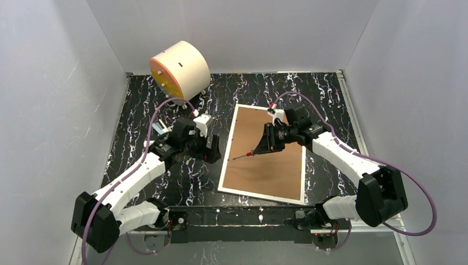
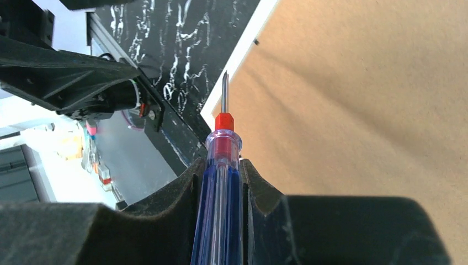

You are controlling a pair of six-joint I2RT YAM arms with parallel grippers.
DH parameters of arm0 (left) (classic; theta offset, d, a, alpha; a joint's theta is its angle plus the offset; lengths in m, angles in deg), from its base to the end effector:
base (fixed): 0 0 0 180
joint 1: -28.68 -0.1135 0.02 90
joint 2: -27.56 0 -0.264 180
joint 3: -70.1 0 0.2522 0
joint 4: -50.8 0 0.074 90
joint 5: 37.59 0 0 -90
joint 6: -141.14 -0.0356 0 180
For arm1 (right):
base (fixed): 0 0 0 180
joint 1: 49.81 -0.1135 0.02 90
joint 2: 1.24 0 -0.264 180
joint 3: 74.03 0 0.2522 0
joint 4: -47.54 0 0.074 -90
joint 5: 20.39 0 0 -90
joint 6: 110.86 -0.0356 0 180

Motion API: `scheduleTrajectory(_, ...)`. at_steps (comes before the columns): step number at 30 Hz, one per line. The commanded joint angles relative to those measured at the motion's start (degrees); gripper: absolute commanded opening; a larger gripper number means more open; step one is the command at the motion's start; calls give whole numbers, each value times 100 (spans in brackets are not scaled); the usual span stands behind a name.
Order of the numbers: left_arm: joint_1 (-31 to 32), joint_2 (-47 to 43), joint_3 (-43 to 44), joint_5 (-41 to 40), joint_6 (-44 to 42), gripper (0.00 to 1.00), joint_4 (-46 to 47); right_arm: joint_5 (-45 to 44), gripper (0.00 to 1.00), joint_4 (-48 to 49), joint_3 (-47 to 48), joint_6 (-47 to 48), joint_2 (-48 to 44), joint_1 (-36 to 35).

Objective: Take the photo out of the frame
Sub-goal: Release the photo frame item from the photo frame.

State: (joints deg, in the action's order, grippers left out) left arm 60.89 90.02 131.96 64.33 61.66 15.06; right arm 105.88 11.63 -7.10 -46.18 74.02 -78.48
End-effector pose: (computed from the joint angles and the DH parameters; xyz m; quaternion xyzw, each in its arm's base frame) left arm 0.1973 -0.1330 0.2805 0.2130 0.8629 -0.2498 0.3843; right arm 0.2320 0.1509 0.2606 -0.1466 0.8716 0.4232 0.1991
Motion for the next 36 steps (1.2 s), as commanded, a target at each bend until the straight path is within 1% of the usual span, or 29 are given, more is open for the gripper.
scheduleTrajectory(1,23,-94,-794,-45,1246,86,862,-283,1,596,-350,-320,-217,-13)
scheduleTrajectory(5,23,-44,-1299,-64,1628,84,1191,-349,1,1250,-779,-475,-266,-25)
scheduleTrajectory(11,23,120,-1591,114,1694,83,1612,-501,1,1706,-1064,-472,-243,-26)
scheduleTrajectory(13,23,230,-1650,222,1714,82,1757,-377,1,1893,-1185,-324,-261,-32)
scheduleTrajectory(17,36,470,-1807,438,1794,77,2056,-190,1,2449,-1466,-130,-248,-33)
scheduleTrajectory(20,65,536,-1888,444,1838,74,2166,-95,1,2526,-1527,-61,-117,-34)
scheduleTrajectory(25,163,572,-1971,240,1860,72,2167,171,1,2993,-1828,-13,-29,-31)
scheduleTrajectory(30,378,639,-2044,-33,1900,70,2169,50,1,3258,-2062,85,-85,-33)
scheduleTrajectory(36,584,777,-2095,-306,1918,68,2171,-11,1,3440,-2203,126,99,-33)
